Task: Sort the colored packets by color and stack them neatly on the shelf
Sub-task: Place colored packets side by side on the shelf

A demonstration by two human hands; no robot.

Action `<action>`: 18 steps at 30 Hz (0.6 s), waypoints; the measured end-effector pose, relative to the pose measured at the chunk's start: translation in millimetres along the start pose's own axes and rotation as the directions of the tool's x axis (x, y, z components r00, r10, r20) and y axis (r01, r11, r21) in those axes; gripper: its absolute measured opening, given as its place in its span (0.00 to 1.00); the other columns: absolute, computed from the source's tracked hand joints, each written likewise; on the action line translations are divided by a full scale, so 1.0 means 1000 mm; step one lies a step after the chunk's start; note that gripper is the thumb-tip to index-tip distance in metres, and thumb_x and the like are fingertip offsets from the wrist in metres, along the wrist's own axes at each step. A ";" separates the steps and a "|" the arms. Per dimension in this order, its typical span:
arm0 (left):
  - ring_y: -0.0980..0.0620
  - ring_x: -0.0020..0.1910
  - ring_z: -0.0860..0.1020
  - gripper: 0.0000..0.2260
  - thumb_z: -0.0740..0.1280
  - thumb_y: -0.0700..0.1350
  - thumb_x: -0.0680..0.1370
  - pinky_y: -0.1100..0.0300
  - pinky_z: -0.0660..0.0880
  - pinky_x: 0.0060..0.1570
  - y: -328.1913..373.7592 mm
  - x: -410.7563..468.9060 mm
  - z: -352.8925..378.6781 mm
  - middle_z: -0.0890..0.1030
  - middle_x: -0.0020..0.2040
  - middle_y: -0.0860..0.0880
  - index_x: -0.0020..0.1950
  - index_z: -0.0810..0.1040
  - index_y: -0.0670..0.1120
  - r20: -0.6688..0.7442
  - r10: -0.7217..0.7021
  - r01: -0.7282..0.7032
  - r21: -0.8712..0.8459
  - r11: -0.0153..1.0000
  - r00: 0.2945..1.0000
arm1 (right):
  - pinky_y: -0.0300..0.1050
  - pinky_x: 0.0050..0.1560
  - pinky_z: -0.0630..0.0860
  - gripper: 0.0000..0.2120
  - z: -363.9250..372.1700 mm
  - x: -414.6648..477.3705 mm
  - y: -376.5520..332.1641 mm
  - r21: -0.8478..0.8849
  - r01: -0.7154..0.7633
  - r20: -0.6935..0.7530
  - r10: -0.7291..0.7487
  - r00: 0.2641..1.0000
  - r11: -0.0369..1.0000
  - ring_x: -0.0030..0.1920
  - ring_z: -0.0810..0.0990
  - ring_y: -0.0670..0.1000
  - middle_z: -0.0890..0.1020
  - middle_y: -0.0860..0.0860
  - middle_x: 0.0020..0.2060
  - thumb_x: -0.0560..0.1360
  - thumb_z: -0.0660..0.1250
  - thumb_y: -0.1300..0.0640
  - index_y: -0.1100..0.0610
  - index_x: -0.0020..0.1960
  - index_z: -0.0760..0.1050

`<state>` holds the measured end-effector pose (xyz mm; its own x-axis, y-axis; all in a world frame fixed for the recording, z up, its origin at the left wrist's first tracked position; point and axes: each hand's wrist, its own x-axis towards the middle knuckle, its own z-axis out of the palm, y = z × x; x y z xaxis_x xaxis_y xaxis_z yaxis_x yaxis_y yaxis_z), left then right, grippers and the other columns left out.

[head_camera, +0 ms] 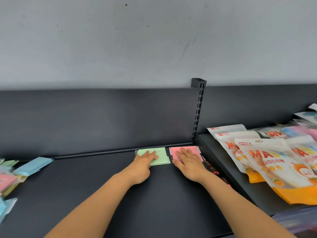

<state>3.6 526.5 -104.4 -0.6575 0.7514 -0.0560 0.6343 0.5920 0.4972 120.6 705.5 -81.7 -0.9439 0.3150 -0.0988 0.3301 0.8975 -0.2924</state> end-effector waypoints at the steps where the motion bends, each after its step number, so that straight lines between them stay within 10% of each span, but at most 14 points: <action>1: 0.47 0.76 0.44 0.31 0.50 0.30 0.75 0.50 0.44 0.75 0.000 0.000 0.000 0.53 0.77 0.53 0.75 0.57 0.54 -0.007 0.011 -0.011 -0.006 1.000 1.000 | 0.49 0.75 0.41 0.27 0.000 0.001 -0.001 0.001 0.001 -0.009 -0.001 1.000 1.000 0.77 0.42 0.52 0.46 0.50 0.77 0.81 0.47 0.44 0.52 0.77 0.50; 18: 0.52 0.76 0.47 0.23 0.55 0.41 0.81 0.51 0.45 0.73 0.007 -0.064 -0.050 0.53 0.77 0.52 0.75 0.56 0.48 -0.197 0.039 0.021 0.294 0.956 0.980 | 0.49 0.75 0.45 0.25 -0.020 0.006 -0.058 0.114 0.258 -0.253 -0.223 0.941 0.959 0.77 0.46 0.51 0.55 0.51 0.76 0.80 0.56 0.48 0.55 0.74 0.60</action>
<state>29.5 468.4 -54.1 -0.6993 0.7020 0.1353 0.7120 0.6670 0.2195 95.5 661.6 -46.2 -0.9613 0.1744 0.2134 0.0726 0.9071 -0.4146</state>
